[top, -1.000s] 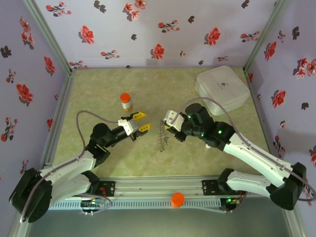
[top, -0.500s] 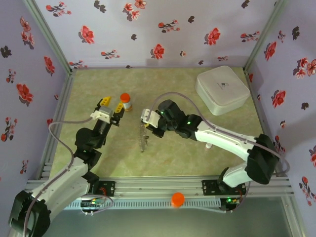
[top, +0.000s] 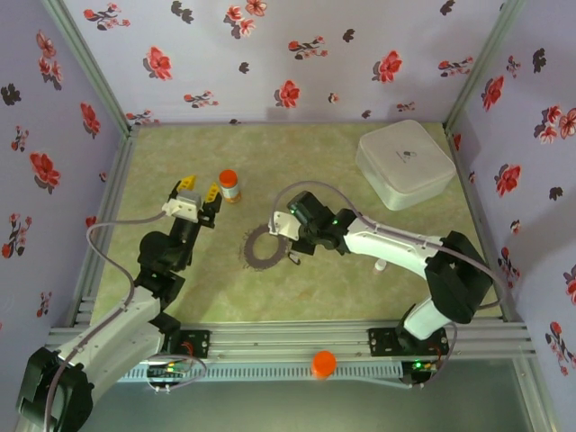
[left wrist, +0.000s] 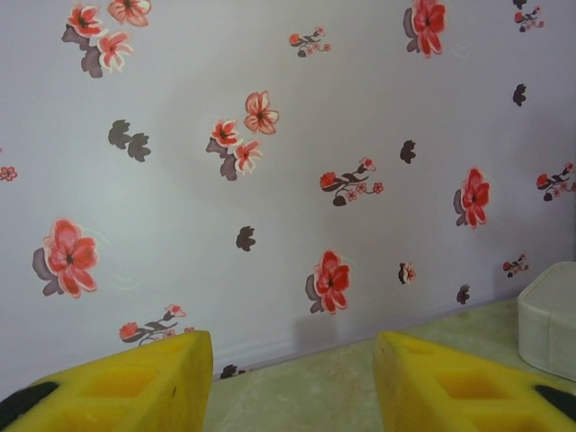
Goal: Put the keys on the keyring
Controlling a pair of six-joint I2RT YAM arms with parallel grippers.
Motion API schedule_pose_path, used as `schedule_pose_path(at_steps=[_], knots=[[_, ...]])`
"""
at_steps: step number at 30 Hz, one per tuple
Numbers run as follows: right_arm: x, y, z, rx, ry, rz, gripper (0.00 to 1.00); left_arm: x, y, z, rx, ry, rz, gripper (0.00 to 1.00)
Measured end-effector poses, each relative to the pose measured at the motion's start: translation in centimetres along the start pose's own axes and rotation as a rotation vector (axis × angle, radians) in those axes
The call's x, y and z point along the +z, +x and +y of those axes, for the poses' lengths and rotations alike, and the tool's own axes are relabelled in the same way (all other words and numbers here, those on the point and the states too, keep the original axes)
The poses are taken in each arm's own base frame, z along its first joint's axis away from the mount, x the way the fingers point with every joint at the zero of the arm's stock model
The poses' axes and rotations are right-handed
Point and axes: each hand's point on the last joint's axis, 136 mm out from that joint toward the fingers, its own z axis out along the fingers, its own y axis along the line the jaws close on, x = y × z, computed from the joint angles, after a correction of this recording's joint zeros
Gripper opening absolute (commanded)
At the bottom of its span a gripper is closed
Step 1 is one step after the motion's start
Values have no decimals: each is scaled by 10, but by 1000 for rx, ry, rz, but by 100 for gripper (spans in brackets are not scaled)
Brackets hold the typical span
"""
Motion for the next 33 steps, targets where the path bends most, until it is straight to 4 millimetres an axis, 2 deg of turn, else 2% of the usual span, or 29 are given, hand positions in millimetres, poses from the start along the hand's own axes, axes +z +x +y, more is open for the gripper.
schedule_pose_path(at_steps=[5,10,16,21,23,24,26,29,31,33], knots=[[18,40,3,-52,17,174,0,2,7,1,6,-8,22,51],[28,65,4,-83,40,286,3,4,17,2,18,-11,53,51],[29,75,2,-87,54,316,33,7,30,3,36,-17,92,51],[24,76,-8,13,69,272,45,10,48,5,65,-24,146,52],[13,74,-20,93,98,211,50,12,56,7,78,-31,171,54],[4,72,-30,146,126,165,54,12,60,10,84,-38,184,63],[-15,71,-54,258,202,82,62,13,70,16,99,-59,212,98],[-45,83,-101,465,361,-16,65,14,86,32,122,-124,266,100],[-63,100,-129,609,474,-64,67,12,99,50,138,-199,311,100],[-74,123,-147,730,578,-94,69,6,108,73,150,-288,353,100]])
